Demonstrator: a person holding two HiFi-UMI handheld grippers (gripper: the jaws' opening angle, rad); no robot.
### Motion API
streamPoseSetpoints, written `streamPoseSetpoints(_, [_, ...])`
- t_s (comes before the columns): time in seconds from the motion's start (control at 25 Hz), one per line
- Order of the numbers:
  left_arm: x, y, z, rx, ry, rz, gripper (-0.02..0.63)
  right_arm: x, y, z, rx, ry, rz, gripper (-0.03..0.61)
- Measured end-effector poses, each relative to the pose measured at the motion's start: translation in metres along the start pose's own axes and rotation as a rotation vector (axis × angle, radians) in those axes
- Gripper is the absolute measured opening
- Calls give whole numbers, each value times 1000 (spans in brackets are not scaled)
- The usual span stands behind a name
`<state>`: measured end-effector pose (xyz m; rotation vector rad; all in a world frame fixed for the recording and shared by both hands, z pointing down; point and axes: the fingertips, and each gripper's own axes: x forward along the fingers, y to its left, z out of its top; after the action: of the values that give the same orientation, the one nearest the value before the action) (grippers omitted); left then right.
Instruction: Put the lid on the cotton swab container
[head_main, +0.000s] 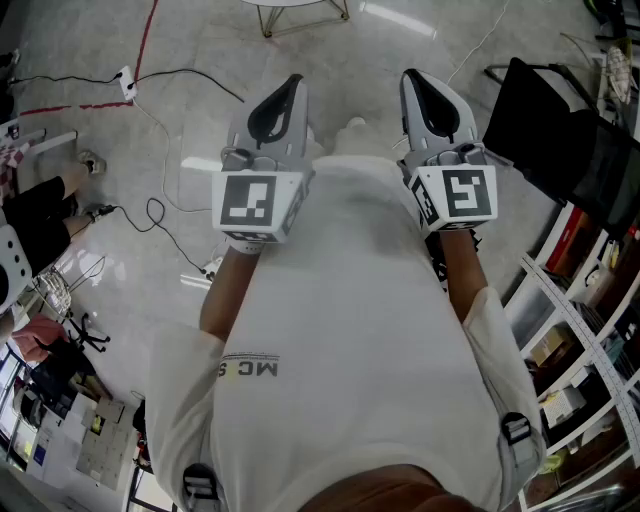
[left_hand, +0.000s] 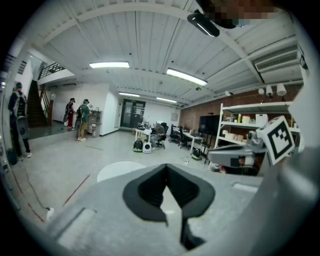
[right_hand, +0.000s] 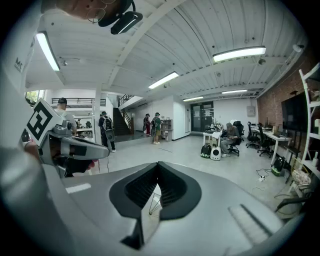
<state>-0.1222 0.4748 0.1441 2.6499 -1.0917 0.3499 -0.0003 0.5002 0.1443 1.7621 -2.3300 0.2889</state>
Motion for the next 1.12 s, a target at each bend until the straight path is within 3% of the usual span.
streamPoseSetpoints(0.4, [26, -30, 0, -25, 52, -4, 0, -11, -40, -4, 58, 5, -14, -5])
streamPoseSetpoints(0.88, [80, -35, 9, -9, 98, 88, 0, 8, -112, -17, 52, 45, 84, 21])
streamPoseSetpoints(1.12, [106, -31, -1, -42, 128, 134, 0, 31, -127, -18, 39, 42, 147, 21])
